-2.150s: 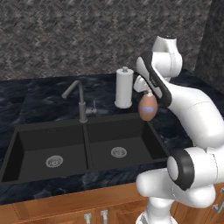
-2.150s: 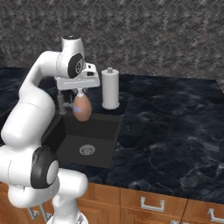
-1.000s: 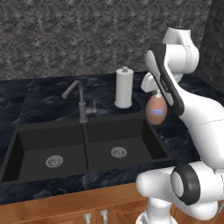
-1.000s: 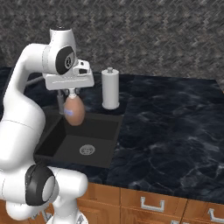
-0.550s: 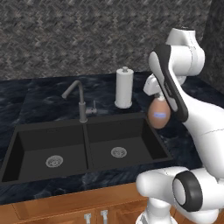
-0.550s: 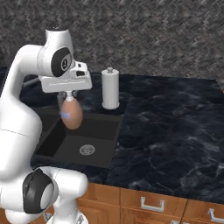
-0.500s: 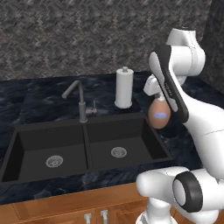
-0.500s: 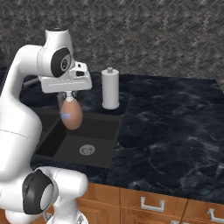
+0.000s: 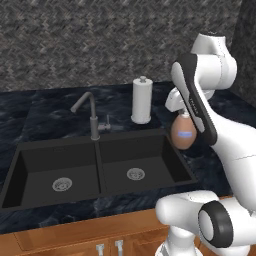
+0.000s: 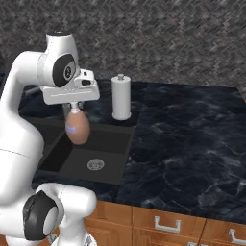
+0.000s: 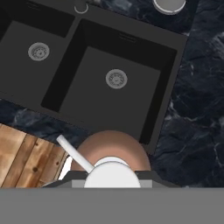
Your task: Pick up the soap dispenser and soap dispenser from the sink, and place them back in the cabinet, and close the cabinet doors.
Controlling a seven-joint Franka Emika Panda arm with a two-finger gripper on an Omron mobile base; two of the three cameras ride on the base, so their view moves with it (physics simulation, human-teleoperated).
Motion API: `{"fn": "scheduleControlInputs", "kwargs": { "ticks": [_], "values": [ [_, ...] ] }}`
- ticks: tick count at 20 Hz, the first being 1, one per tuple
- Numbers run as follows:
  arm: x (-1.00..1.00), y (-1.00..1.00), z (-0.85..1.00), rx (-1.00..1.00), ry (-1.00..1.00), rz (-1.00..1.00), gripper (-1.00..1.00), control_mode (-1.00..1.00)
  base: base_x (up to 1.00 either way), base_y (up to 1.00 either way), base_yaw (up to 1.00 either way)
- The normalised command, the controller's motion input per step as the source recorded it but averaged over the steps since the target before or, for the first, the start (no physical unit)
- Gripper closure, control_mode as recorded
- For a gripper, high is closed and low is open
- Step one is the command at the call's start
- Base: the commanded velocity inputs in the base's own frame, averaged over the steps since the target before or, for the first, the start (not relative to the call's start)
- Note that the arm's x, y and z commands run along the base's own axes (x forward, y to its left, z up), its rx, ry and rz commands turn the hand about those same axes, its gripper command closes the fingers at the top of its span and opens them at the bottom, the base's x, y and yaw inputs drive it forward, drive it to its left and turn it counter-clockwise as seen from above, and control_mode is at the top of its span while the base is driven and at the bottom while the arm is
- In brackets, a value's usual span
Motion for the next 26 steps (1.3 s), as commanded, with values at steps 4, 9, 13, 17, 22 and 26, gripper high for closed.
{"fn": "scheduleControlInputs", "kwargs": {
  "ticks": [4, 9, 13, 17, 22, 26],
  "values": [
    [0.00, 0.00, 0.00, 0.00, 0.00, 0.00, 1.00, 1.00, -0.37, 0.00, -0.01],
    [0.00, 0.00, 0.00, 0.00, 0.00, 0.00, 1.00, 1.00, -0.66, 0.00, -0.23],
    [0.00, 0.00, 0.00, 0.00, 0.00, 0.00, 1.00, 1.00, -0.40, 0.20, -0.43],
    [0.00, 0.00, 0.00, 0.00, 0.00, 0.00, 1.00, 1.00, -0.17, 0.35, -0.54],
    [0.00, 0.00, 0.00, 0.00, 0.00, 0.00, 1.00, 1.00, -0.04, 0.25, -0.57],
    [0.00, 0.00, 0.00, 0.00, 0.00, 0.00, 1.00, 1.00, 0.00, 0.18, -0.62]
  ]
}}
